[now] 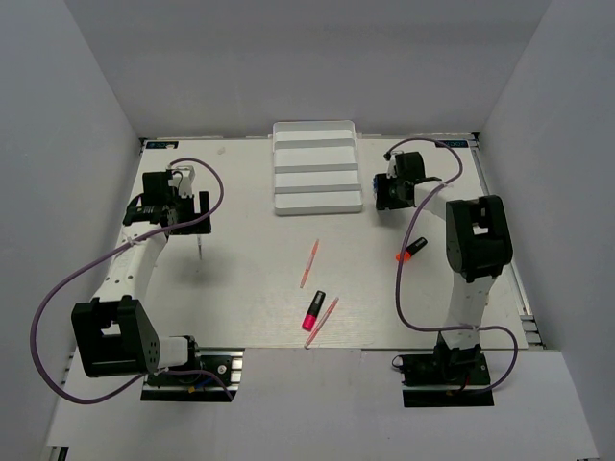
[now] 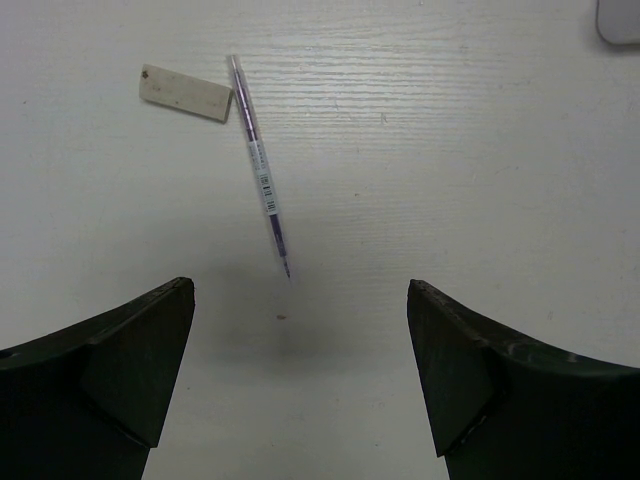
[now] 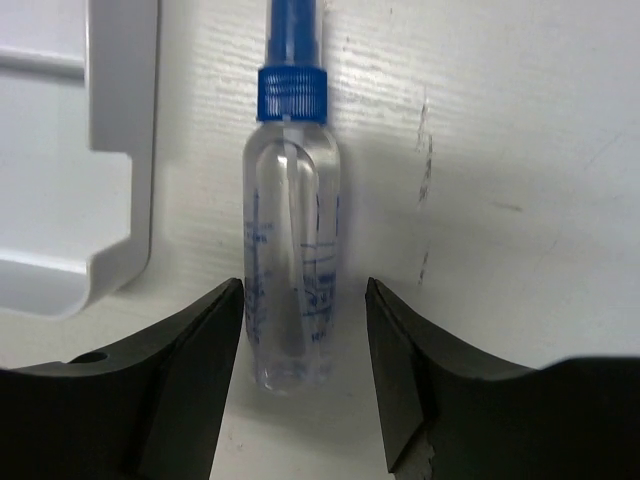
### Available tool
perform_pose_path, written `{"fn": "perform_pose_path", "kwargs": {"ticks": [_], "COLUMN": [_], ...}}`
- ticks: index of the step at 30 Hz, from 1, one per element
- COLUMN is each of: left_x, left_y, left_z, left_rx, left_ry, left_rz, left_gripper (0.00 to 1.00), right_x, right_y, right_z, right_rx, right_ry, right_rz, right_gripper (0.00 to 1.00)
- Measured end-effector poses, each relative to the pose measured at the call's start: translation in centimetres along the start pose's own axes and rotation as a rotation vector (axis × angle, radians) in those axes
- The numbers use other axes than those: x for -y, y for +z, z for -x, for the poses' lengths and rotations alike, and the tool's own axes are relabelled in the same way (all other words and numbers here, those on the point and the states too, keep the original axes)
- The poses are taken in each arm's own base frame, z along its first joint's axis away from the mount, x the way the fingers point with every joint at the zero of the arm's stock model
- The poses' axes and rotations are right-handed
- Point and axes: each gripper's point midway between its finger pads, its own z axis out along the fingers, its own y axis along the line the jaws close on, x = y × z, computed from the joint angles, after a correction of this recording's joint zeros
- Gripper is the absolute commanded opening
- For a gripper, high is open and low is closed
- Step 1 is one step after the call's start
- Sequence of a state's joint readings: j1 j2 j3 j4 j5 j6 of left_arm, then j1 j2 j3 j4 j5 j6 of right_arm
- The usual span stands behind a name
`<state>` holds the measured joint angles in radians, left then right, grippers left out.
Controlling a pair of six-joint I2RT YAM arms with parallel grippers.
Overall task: Sort the stationery into containers
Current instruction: Pick up the stationery from the center of the board.
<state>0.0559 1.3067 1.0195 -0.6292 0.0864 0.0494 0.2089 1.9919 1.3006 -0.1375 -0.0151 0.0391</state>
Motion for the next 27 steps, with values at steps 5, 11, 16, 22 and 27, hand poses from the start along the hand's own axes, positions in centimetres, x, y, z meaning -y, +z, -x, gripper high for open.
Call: {"fn": "perform_pose_path", "kwargs": {"ticks": [5,11,16,22,27], "left_x": [0.0,0.1,0.1,0.1,0.1], "left_y": [0.2,0.2,0.2,0.2,0.2], "left_z": [-0.2,-0.3,-0.3,-0.3,-0.3], "left_rx": [-0.002,-0.003,-0.003,-0.003,-0.003], "left_ry": [0.007,0.018,0.022,0.026,0.03], "left_rz": [-0.002,-0.011,-0.012,-0.012,-0.012], "left_gripper": [0.97,0.97,0.97,0.97,0.96], "right_x": [-0.1,-0.1,-0.1,0.0,0.2], "right_y": [0.5,1.0,1.3,1.5,2.5], "right_z": [1.6,3.4,3.7,3.8,3.1], "right_rx": [0.011,0.012,-0.022,-0.059,-0.124], "right_ry": [-0.03,-0.068,-0.093,-0.127,-0.165], "right_rz": [0.012,0.016,0.025,0.034,0.039], "right_gripper": [0.51,0.38,0.4,0.45,0.46]}}
